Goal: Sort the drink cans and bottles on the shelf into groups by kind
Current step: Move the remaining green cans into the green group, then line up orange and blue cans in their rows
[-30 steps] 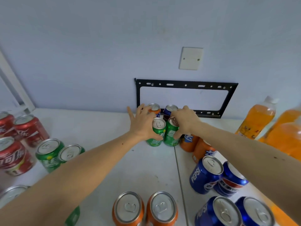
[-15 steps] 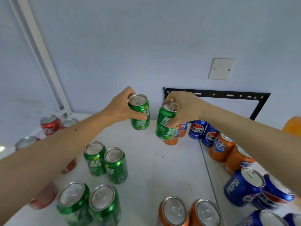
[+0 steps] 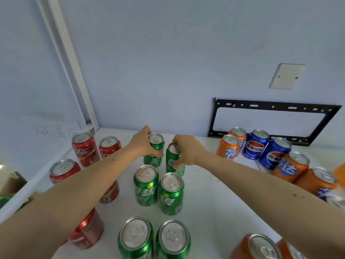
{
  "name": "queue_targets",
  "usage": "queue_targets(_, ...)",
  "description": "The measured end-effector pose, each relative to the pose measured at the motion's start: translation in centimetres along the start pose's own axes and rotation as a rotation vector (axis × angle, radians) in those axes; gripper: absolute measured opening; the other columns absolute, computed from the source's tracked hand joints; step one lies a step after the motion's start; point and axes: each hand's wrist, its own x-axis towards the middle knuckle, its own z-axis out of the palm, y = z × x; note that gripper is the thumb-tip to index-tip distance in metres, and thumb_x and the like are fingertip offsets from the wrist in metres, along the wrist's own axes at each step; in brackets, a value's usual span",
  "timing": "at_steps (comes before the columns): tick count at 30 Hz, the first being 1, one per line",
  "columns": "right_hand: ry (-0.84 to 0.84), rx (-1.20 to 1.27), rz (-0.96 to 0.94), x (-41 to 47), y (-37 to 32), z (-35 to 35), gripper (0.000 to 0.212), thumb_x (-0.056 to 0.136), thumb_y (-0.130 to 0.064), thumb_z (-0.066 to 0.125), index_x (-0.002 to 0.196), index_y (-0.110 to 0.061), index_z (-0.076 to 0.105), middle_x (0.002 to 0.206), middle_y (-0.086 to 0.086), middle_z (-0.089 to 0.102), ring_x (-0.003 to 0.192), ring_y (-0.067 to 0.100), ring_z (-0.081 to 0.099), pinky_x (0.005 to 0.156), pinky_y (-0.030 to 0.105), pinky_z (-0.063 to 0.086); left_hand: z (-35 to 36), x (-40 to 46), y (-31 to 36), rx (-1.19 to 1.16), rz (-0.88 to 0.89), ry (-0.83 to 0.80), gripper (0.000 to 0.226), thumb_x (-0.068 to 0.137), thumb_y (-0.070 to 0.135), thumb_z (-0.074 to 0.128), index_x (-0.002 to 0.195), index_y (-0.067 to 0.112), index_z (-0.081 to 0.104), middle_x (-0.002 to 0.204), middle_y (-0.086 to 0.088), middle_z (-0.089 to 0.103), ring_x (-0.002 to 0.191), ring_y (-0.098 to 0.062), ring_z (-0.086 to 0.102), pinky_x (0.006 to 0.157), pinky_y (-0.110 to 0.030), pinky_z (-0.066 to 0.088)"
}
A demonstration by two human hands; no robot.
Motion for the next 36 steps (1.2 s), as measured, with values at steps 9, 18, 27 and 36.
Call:
queue_targets(9, -0.028, 0.009, -0.014, -0.7, 0.0, 1.0, 0.089, 0.060, -0.033, 0.089, 0.133, -0.013, 0.043, 0.127, 0.011, 0.053, 0.113, 0.028, 0.052, 0.092, 0.038, 0.047, -0.2, 0.3, -1.1, 0.072, -0.087, -0.093, 0.079, 0.057, 0.025, 0.093, 0.116, 0.014, 0.042, 0.107, -0.002, 0.055, 0.097, -0.020, 0.052, 0.062, -0.026, 0.042)
queue_targets(18, 0.072, 0.033, 0.089, -4.1, 9.3, -8.5, 0.085, 0.065, -0.019, 0.086, 0.138, -0.015, 0.044, 0.138, 0.004, 0.052, 0.122, 0.024, 0.052, 0.099, 0.033, 0.044, -1.2, 0.6, 6.5, 0.167, 0.157, -0.003, 0.095, 0.066, 0.042, 0.086, 0.143, 0.016, 0.035, 0.145, -0.001, 0.044, 0.129, -0.019, 0.044, 0.099, -0.031, 0.037)
queue_targets(27, -0.054, -0.205, 0.163, -1.7, 19.9, -10.4, 0.106, 0.056, -0.027, 0.092, 0.145, -0.023, 0.033, 0.144, 0.007, 0.046, 0.129, 0.029, 0.045, 0.105, 0.045, 0.040, 10.6, 2.0, 15.8, 0.276, 0.292, -0.271, 0.098, 0.065, 0.041, 0.086, 0.143, 0.013, 0.032, 0.143, -0.007, 0.046, 0.128, -0.023, 0.047, 0.100, -0.034, 0.042)
queue_targets(36, -0.160, -0.375, -0.051, 1.3, 21.7, -7.6, 0.091, 0.062, -0.028, 0.088, 0.139, -0.025, 0.040, 0.127, 0.010, 0.051, 0.117, 0.032, 0.052, 0.098, 0.047, 0.046, 18.4, 3.5, 15.5, 0.174, 0.263, -0.138, 0.084, 0.064, 0.037, 0.087, 0.129, 0.014, 0.040, 0.124, -0.006, 0.058, 0.108, -0.024, 0.060, 0.087, -0.036, 0.052)
